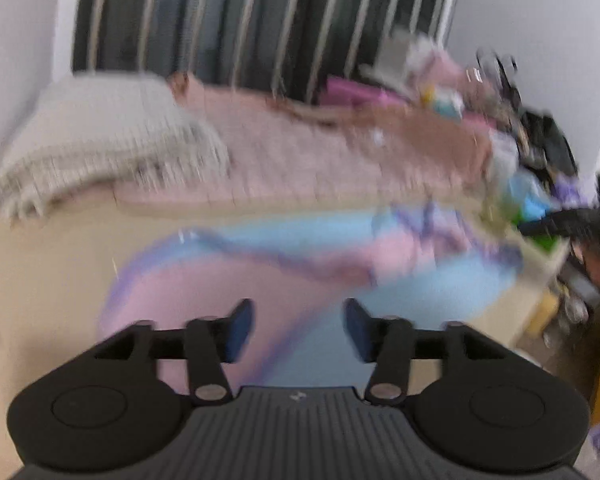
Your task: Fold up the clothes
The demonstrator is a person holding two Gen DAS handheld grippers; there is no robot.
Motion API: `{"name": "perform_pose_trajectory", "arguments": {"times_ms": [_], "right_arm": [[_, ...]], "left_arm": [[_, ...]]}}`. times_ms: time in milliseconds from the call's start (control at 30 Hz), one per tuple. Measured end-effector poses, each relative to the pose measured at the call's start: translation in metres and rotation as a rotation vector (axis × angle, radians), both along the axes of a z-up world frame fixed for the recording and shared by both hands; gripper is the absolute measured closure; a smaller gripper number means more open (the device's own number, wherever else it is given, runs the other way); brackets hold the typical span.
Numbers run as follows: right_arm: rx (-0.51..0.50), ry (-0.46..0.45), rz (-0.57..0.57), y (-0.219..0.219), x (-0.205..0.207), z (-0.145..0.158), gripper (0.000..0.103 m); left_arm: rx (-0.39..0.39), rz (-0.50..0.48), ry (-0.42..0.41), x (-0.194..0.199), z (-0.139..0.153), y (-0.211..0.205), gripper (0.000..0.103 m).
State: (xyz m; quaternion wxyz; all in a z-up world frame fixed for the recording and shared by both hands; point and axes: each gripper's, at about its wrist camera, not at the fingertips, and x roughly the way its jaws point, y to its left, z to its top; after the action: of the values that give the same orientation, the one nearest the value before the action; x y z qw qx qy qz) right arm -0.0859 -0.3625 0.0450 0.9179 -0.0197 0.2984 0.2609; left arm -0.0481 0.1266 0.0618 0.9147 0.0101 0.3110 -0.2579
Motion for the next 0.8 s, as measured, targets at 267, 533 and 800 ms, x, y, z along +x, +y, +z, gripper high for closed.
{"name": "perform_pose_trajectory", "arguments": {"times_ms": [267, 533, 800], "right_arm": [[-0.141, 0.021, 0.155, 0.114, 0.114, 0.013, 0.054], [-0.224, 0.193, 0.137, 0.138, 0.180, -0.025, 0.078], [-0.183, 0.133, 0.120, 0.133, 0.164, -0.024, 0.096]], "left_arm": [[0.112, 0.121, 0.049, 0.110, 0.004, -0.027, 0.022], [0.195, 0.115, 0.101, 0.144, -0.027, -0.036, 0.042], [0.153, 0.114, 0.104, 0.148, -0.037, -0.036, 0.095]]}}
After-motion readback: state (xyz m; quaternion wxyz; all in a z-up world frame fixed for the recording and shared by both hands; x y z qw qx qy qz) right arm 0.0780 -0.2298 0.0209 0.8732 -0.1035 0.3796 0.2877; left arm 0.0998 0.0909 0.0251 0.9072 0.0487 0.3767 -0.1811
